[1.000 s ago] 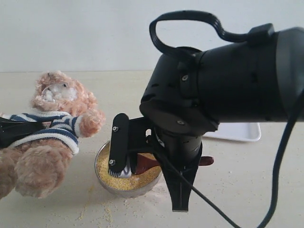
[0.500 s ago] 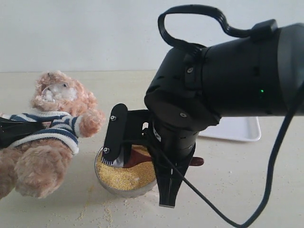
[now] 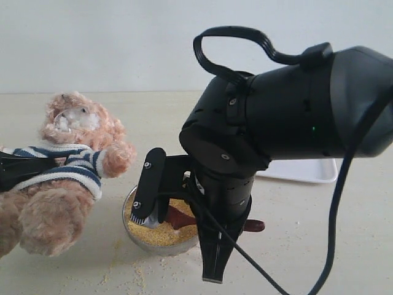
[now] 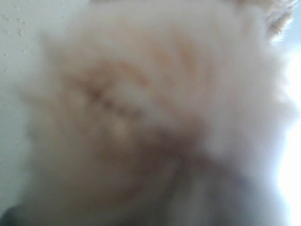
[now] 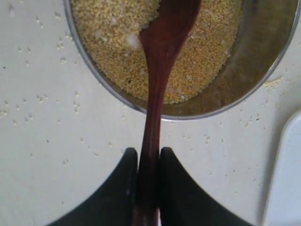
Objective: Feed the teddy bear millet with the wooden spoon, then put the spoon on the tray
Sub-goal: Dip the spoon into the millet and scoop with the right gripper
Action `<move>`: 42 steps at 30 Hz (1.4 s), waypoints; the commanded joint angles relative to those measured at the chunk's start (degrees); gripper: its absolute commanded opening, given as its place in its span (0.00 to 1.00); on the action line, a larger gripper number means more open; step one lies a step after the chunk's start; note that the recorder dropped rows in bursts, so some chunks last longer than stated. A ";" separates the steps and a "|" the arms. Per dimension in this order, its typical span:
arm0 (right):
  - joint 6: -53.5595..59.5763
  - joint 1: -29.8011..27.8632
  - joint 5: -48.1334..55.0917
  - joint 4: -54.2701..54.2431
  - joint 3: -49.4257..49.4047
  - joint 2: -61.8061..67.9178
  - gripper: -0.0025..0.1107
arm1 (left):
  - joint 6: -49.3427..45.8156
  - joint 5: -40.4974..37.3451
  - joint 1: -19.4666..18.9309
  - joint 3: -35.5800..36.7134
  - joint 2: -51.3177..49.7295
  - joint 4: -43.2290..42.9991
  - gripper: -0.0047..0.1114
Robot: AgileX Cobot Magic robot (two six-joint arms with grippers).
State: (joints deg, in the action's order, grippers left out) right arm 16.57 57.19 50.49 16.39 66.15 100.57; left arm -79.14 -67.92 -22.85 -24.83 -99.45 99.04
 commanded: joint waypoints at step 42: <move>-11.62 -3.97 2.09 -9.17 0.26 -2.73 0.02 | -0.30 -2.05 0.24 -0.36 0.21 0.90 0.08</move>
State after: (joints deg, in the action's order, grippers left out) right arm 5.38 54.94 51.86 9.59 66.15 99.13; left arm -79.14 -67.92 -22.85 -24.83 -99.45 99.04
